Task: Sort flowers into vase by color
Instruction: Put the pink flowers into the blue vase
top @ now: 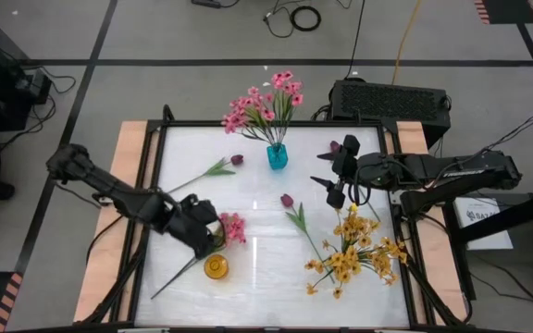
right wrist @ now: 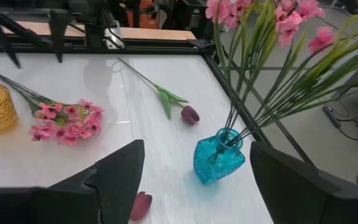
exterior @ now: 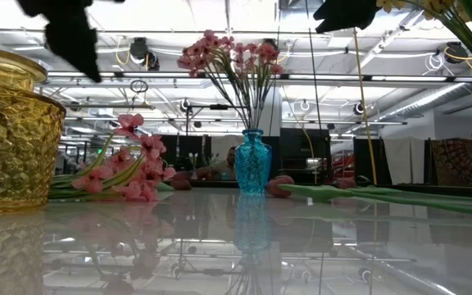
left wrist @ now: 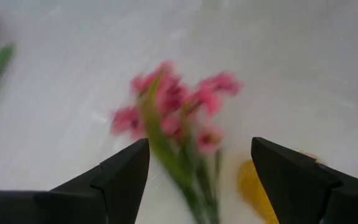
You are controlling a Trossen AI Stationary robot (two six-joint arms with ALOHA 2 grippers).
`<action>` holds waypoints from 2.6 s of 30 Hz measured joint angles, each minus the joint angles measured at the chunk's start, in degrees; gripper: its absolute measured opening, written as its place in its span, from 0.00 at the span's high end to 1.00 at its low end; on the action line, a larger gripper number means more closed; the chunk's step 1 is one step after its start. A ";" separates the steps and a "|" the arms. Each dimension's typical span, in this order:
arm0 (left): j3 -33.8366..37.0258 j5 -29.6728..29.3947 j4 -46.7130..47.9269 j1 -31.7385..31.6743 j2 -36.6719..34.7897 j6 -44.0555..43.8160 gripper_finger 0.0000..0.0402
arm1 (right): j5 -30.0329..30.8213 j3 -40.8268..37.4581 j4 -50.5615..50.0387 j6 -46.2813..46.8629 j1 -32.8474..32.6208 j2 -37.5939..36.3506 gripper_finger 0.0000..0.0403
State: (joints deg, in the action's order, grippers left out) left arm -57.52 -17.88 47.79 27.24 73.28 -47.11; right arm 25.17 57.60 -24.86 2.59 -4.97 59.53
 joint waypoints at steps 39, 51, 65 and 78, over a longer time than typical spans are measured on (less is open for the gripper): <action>10.22 -1.91 0.73 0.16 8.19 -17.87 0.41 | -1.53 0.00 0.14 -0.01 0.00 0.00 0.29; 16.48 2.20 -11.26 1.26 8.19 -17.04 0.41 | -1.53 0.00 -0.27 0.00 0.00 0.00 0.29; 16.70 -1.74 -9.40 1.38 8.19 -17.05 0.41 | -1.51 0.00 -0.24 0.00 -0.02 0.00 0.29; 16.70 1.01 -9.90 1.40 10.64 -16.98 0.50 | -1.51 0.00 -0.16 -0.01 0.00 0.00 0.29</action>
State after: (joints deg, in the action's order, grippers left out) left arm -40.82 -16.86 37.89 28.64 83.92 -64.10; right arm 23.66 57.60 -25.02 2.58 -4.97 59.53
